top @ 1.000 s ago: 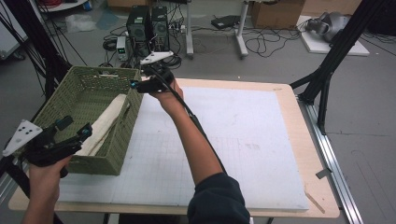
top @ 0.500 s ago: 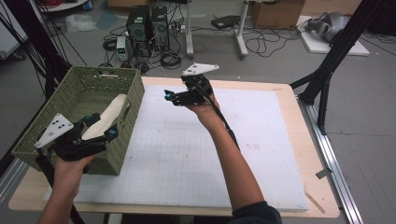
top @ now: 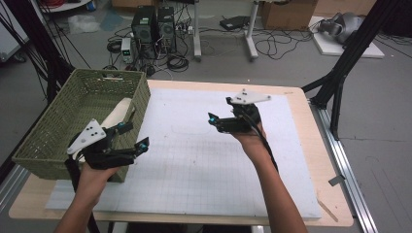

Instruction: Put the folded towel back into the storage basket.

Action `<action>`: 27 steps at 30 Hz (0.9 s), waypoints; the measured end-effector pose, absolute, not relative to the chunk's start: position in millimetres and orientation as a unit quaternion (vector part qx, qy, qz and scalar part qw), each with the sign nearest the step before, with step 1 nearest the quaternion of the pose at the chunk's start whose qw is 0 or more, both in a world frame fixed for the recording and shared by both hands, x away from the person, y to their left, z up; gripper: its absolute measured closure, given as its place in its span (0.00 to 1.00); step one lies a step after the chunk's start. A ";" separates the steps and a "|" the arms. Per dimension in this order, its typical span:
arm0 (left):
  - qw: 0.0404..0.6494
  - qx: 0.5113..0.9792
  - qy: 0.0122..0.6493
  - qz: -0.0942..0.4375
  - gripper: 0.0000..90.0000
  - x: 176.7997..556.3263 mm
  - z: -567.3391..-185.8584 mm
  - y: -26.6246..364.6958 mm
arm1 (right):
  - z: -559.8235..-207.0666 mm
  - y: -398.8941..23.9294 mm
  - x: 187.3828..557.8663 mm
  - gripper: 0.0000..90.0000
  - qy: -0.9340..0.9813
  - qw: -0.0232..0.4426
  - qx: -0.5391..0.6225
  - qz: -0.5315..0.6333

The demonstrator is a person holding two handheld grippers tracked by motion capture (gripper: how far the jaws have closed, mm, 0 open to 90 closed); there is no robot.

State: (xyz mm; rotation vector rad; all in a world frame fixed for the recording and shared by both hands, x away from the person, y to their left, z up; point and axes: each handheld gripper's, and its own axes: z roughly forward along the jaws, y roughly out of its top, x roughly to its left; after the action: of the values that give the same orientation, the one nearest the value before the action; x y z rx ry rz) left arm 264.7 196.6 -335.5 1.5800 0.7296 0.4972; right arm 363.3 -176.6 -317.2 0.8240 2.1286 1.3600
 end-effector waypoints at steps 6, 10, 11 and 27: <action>0.613 0.700 0.303 0.206 0.24 265.8 -342.1 179.3 | -339.2 -223.3 329.8 0.18 0.754 0.272 0.334 0.495; 0.616 0.705 0.292 0.196 0.24 268.1 -349.6 168.6 | -345.3 -243.2 315.3 0.18 0.744 0.286 0.349 0.492; 0.616 0.707 0.289 0.194 0.24 268.5 -351.2 165.6 | -346.7 -247.4 311.7 0.18 0.741 0.290 0.353 0.492; 0.611 0.730 0.262 0.160 0.24 273.5 -378.0 126.1 | -374.6 -294.1 273.5 0.18 0.720 0.304 0.402 0.477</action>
State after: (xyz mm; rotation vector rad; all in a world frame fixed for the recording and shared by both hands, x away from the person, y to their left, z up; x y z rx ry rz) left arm 273.5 126.1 -378.0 1.6848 0.6038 0.3702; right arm 273.5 -294.1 -374.6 1.0648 1.9089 1.2628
